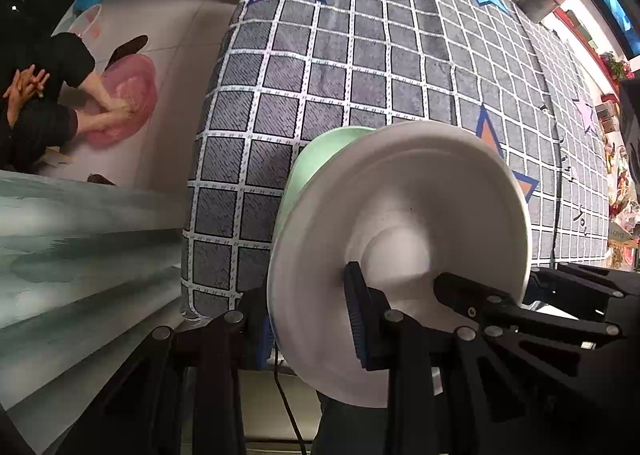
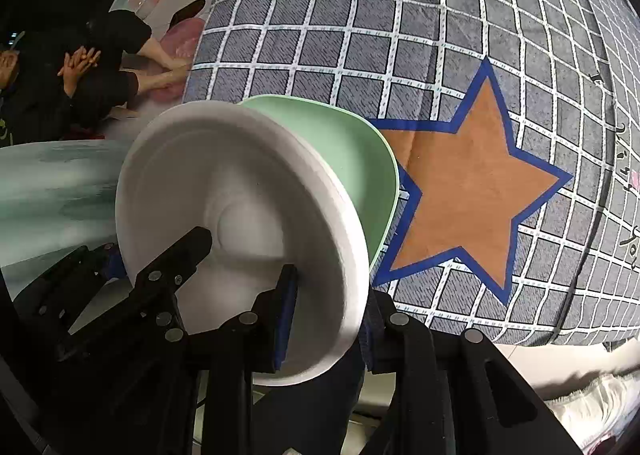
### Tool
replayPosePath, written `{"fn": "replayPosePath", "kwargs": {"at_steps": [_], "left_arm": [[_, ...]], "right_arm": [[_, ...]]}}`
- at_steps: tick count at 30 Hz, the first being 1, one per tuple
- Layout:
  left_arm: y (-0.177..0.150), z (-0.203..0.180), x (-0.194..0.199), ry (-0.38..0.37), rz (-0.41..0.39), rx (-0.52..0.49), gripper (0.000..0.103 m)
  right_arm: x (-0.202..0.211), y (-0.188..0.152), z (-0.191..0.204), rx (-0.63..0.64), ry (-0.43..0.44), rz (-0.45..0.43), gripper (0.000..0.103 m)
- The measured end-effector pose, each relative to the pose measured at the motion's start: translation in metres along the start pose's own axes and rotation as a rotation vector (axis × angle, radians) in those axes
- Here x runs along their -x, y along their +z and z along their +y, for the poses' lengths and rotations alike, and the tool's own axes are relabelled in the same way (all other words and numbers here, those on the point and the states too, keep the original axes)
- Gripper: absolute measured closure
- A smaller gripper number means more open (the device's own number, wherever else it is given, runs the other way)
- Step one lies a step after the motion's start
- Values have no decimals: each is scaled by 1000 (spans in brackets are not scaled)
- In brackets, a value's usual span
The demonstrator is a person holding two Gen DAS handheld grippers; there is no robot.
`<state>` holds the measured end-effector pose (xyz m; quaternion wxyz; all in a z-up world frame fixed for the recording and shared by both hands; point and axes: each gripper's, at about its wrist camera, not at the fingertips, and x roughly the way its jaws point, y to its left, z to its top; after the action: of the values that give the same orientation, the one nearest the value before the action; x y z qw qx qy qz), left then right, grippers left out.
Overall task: Organize plates and bowls
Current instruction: 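Lift the bowl stack with the left gripper over the green plate, then lower the bowl stack onto the green plate and open the left gripper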
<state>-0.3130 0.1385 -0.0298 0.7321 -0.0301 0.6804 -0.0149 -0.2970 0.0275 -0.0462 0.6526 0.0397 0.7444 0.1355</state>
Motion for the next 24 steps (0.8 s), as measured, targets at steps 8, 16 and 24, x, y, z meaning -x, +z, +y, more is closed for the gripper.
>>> {"fn": "replayPosePath", "kwargs": {"at_steps": [8,16,24], "left_arm": [[13,4,-23,0,22,9,70],[15,5,-19,66,-37,-32,36],[9,15,5,22,-85,-24,11]], "right_arm": [[-24,7,-10,-28,0,11,72],[-19,18,-13,-5,-29,14,72],[22,19,-29,-15,-54,-58,11]]}}
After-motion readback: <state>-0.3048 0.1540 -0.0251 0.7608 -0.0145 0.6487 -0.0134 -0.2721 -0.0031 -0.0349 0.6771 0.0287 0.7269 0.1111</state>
